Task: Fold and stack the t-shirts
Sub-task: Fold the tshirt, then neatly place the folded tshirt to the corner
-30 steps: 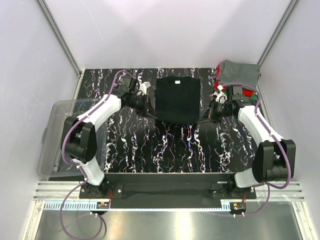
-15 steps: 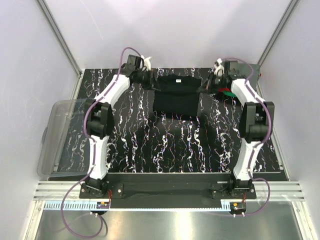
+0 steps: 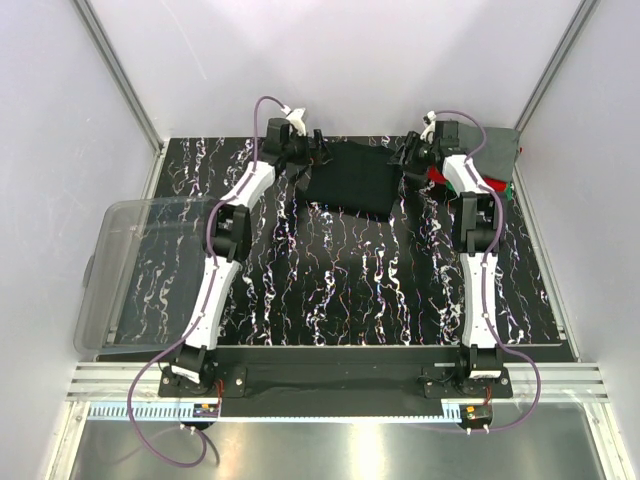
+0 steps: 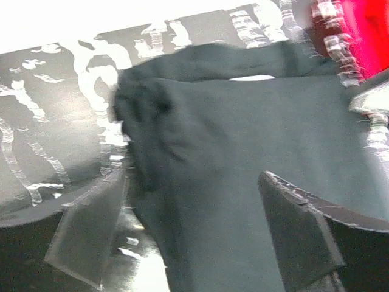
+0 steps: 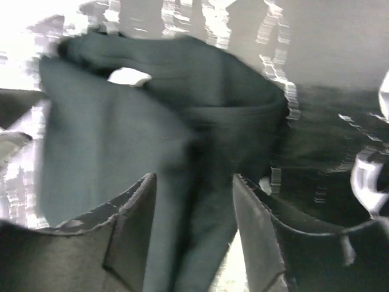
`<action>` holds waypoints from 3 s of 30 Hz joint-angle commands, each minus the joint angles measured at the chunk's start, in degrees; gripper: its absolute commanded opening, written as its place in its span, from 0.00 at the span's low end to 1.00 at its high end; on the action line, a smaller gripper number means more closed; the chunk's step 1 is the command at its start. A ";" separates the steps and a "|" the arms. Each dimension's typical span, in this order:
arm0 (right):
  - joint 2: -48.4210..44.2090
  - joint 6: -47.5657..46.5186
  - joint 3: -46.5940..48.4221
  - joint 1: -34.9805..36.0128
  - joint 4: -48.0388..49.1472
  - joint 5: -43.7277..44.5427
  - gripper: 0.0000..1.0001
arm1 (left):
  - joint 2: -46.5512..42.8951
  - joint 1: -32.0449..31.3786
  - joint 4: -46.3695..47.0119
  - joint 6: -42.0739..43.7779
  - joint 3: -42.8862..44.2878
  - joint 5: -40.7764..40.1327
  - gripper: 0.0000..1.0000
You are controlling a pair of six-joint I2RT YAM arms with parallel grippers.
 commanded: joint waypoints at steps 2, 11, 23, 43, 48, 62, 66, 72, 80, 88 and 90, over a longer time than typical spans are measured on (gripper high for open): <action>-8.57 -4.48 0.92 0.26 3.23 3.61 0.63 | -8.79 1.05 12.24 4.44 -3.85 -6.66 0.99; -18.00 -3.78 -14.47 -0.01 -2.92 -2.19 0.72 | -26.22 1.84 -5.49 6.12 -19.64 9.49 0.99; -12.47 -0.17 -15.36 -0.36 -5.82 -4.83 0.75 | -24.38 0.97 -15.01 4.53 -26.15 26.48 0.99; -0.25 2.12 -5.08 0.34 -11.53 -5.01 0.73 | -13.47 -0.27 -8.33 -4.52 -22.97 28.14 0.99; 1.77 2.29 -2.35 1.49 -13.38 -5.71 0.72 | -11.98 -0.35 -7.28 -5.75 -23.06 28.23 0.99; 5.12 4.93 0.81 4.48 -12.85 -6.16 0.53 | -11.63 -1.32 -7.19 -5.75 -23.59 28.14 0.99; 5.12 4.41 1.78 4.48 -13.29 -4.75 0.09 | -12.33 -1.41 -7.37 -5.31 -24.02 27.79 0.99; -1.19 -9.36 7.84 3.68 -18.98 -1.59 0.00 | -20.58 -1.15 -19.30 8.02 -22.36 13.79 0.99; -9.03 -38.65 13.13 3.51 -29.11 7.72 0.00 | -24.90 1.75 -37.85 23.96 -16.82 -5.61 0.99; -13.25 -46.83 13.82 2.46 -29.90 17.05 0.00 | -26.57 2.72 -38.13 23.43 -17.44 -4.46 0.99; -14.30 -47.97 14.79 2.19 -30.25 18.71 0.00 | -26.13 2.02 -37.69 23.26 -17.17 -5.08 0.99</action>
